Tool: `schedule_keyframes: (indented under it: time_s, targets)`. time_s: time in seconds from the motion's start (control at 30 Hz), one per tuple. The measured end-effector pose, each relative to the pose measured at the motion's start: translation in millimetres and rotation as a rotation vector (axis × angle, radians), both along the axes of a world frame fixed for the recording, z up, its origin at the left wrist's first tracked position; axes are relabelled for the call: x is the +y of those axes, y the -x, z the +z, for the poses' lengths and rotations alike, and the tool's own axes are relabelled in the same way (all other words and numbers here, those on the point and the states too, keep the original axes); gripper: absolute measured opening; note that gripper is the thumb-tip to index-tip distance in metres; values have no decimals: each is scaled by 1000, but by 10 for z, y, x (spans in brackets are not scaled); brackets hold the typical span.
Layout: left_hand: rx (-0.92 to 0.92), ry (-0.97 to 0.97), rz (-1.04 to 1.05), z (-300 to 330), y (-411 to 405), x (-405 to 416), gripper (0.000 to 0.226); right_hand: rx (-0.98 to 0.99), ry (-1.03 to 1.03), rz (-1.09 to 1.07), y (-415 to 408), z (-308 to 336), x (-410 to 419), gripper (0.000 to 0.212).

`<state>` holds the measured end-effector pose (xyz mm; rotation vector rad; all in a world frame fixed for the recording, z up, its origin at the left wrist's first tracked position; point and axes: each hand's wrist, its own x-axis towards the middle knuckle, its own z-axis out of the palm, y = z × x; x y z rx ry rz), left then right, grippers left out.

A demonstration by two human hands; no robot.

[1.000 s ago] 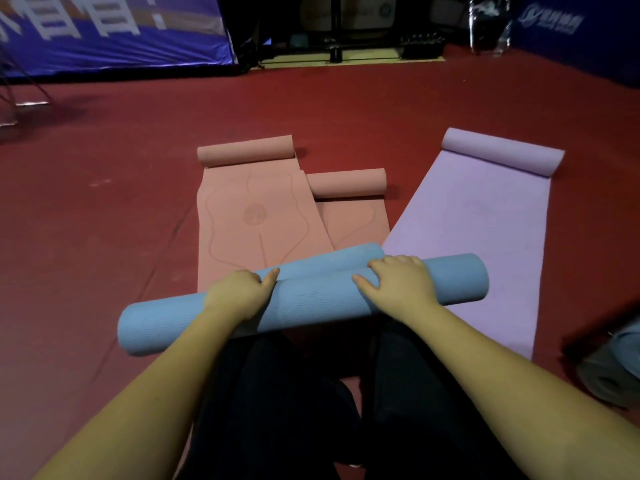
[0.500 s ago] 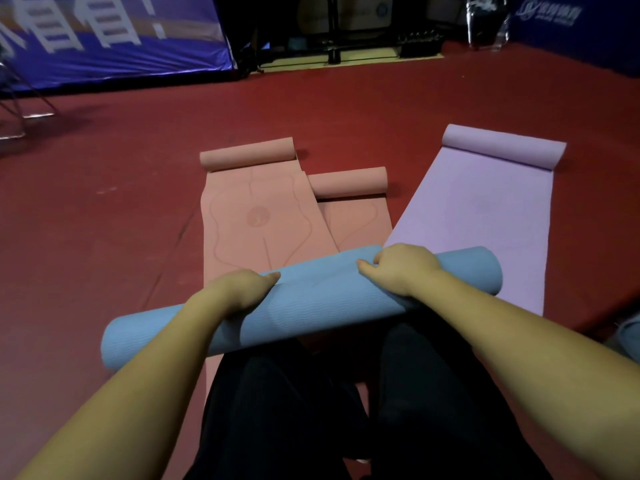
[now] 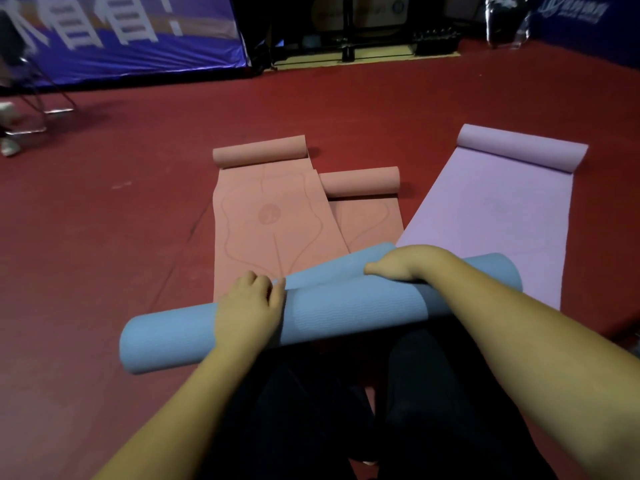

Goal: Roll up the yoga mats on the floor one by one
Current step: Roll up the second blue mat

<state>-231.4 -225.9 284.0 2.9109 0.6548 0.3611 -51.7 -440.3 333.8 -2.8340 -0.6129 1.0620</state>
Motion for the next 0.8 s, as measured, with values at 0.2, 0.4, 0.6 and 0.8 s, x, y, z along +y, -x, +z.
schedule_keyframes:
  time_s: [0.2, 0.4, 0.6, 0.8]
  targets:
    - [1, -125, -26, -187, 129, -87, 54, 146, -43, -18, -105, -45, 65, 34]
    - [104, -118, -27, -119, -68, 26, 71, -101, -78, 7, -94, -149, 6, 58]
    - [209, -81, -58, -76, -264, 120, 59, -418, -206, 23, -19, -280, -107, 52]
    - [372, 83, -67, -39, -498, 244, 68, -551, -183, 58, 172, -419, -207, 48]
